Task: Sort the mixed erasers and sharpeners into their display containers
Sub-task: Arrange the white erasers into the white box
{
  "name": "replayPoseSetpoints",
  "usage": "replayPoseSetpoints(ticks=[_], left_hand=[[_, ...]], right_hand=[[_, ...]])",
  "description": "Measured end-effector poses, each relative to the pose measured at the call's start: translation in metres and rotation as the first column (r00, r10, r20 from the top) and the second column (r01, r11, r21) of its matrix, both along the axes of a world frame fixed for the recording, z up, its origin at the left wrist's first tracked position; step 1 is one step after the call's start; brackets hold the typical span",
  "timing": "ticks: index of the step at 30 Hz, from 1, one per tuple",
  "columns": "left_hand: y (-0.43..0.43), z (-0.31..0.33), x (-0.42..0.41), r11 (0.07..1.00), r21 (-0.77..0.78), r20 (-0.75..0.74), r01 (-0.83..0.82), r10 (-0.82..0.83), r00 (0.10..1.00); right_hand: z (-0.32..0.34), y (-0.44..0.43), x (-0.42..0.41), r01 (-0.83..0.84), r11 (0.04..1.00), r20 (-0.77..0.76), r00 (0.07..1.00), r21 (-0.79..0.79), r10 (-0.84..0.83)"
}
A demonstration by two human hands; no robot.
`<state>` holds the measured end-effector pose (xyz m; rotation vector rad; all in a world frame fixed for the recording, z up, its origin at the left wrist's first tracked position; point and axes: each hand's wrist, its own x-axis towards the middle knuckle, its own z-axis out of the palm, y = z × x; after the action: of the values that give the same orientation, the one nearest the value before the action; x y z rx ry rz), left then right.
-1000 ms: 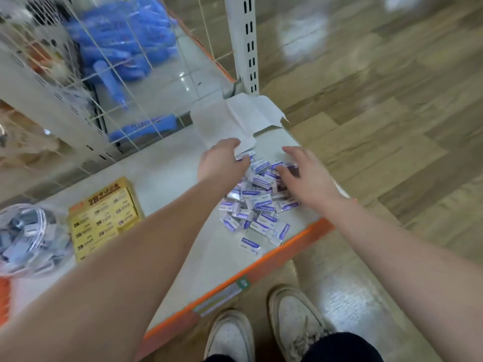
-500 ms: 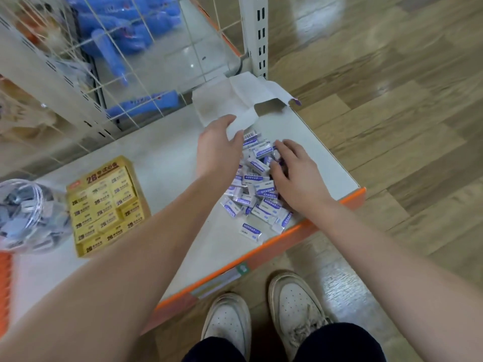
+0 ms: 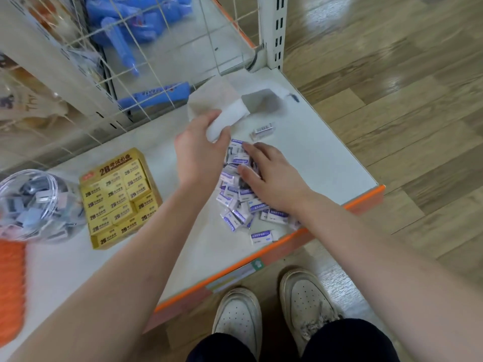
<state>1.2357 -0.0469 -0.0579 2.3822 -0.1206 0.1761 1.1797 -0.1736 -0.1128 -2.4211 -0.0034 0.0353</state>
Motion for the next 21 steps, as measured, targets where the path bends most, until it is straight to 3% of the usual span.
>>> replayPoseSetpoints(ticks=[4,7,10,12,15,18,21], left_hand=[[-0.007,0.004,-0.007,0.999,-0.016,-0.013,0.05,-0.05,0.999],[-0.007,0.005,-0.007,0.998,-0.011,0.01,0.066,-0.066,0.998],[-0.003,0.006,-0.003,0.999,-0.035,0.036,0.037,-0.035,0.999],[-0.002,0.007,-0.002,0.997,-0.071,0.029,0.018,-0.016,0.999],[0.0,0.007,-0.004,0.995,-0.098,0.034,0.0,0.003,0.999],[-0.001,0.007,-0.004,0.995,-0.102,0.025,0.012,-0.01,1.0],[-0.01,0.005,-0.009,0.992,-0.115,0.037,0.061,-0.057,0.998]], right_hand=[[-0.002,0.031,-0.004,-0.084,0.996,0.054,0.995,0.042,0.082],[0.004,0.027,0.002,0.067,0.996,0.182,0.98,0.061,-0.077],[0.014,0.003,0.025,0.18,0.982,0.224,0.961,-0.062,-0.163],[0.016,-0.013,0.04,0.15,0.979,0.08,0.987,-0.141,-0.14],[0.012,-0.01,0.04,0.018,0.992,-0.073,0.997,-0.124,-0.027],[0.006,0.008,0.016,-0.137,0.989,-0.033,0.99,-0.049,0.135],[0.007,0.001,-0.008,-0.072,0.997,0.119,0.99,0.003,0.072]])
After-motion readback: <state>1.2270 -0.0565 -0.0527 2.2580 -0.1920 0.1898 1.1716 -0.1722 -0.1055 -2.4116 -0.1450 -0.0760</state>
